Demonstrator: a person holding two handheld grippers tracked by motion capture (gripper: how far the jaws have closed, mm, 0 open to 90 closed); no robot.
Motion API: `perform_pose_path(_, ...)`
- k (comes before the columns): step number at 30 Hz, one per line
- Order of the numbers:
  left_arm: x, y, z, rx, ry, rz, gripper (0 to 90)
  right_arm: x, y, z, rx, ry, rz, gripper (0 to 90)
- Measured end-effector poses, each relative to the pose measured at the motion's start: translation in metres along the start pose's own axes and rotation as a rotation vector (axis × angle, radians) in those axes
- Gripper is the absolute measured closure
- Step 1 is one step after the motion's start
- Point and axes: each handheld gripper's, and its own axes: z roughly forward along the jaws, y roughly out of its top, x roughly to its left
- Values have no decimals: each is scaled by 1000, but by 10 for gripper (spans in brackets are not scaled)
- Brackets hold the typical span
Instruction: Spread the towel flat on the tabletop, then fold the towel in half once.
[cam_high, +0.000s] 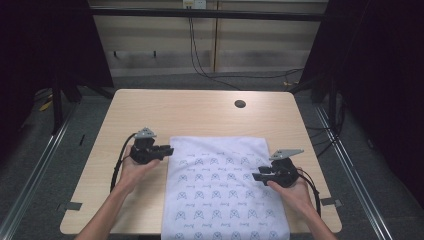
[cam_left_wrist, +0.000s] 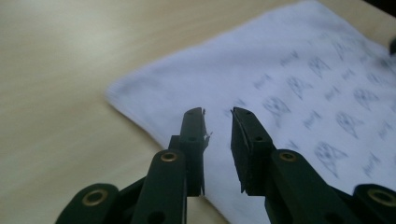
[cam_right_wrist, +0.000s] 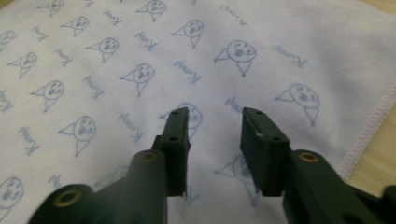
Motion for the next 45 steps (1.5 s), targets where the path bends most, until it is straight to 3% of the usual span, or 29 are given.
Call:
perform_pose_path(1,-6,-3,3,5,-3,12,692,-2,6,5,12,-30,-23,611)
perform_pose_path(3,-13,-7,9,31,-6,28,612,-4,9,8,13,-27,-20,578)
perform_pose_path(6,-20,-10,12,44,2,63,623,-10,14,18,14,-34,-13,552)
perform_pose_path(7,-21,-12,12,41,-4,73,685,-12,12,26,34,-35,-15,565)
perform_pose_path(8,-22,-13,11,38,-22,74,685,-12,12,26,34,-35,-15,565)
perform_pose_path(9,-23,-15,11,46,-27,79,732,-9,10,27,41,-59,-58,666)
perform_pose_path(11,-24,-20,15,67,-23,78,739,-8,10,26,53,-70,-74,702)
perform_pose_path(12,-24,-24,17,90,-18,83,744,-6,9,25,55,-66,-75,734)
perform_pose_path(13,-25,-25,17,82,-5,94,752,-3,6,23,55,-59,-75,781)
perform_pose_path(16,-28,-26,16,91,16,119,805,0,2,20,53,-47,-71,793)
perform_pose_path(19,-29,-28,14,97,-16,108,886,7,-4,14,62,-20,-63,800)
perform_pose_path(20,-35,-30,10,110,-1,144,889,11,-11,9,57,3,-49,799)
perform_pose_path(21,-35,-30,10,110,-1,144,889,11,-11,9,57,3,-49,799)
perform_pose_path(23,-49,-36,6,119,-29,160,889,16,-20,2,54,18,-45,782)
perform_pose_path(28,-53,-44,-3,131,-61,147,885,26,-28,-4,58,48,-35,746)
perform_pose_path(32,-56,-48,-9,140,-86,143,858,30,-30,-9,61,64,-39,632)
perform_pose_path(33,-56,-50,-10,139,-101,141,848,24,-26,-12,22,77,-29,624)
perform_pose_path(36,-55,-51,-12,143,-109,150,846,15,-21,-16,-3,55,-7,618)
perform_pose_path(37,-55,-51,-12,140,-115,141,835,4,-15,-20,-27,21,1,618)
perform_pose_path(39,-56,-51,-13,142,-111,139,818,-2,-12,-21,-38,3,0,624)
perform_pose_path(40,-57,-51,-13,141,-116,137,775,-14,-5,-21,-58,-26,14,644)
perform_pose_path(42,-57,-48,-16,114,-126,138,767,-20,-2,-21,-59,-32,25,657)
perform_pose_path(43,-56,-47,-18,90,-143,118,752,-26,2,-20,-61,-44,33,664)
perform_pose_path(45,-54,-43,-22,62,-124,113,721,-39,11,-16,-89,-58,68,664)
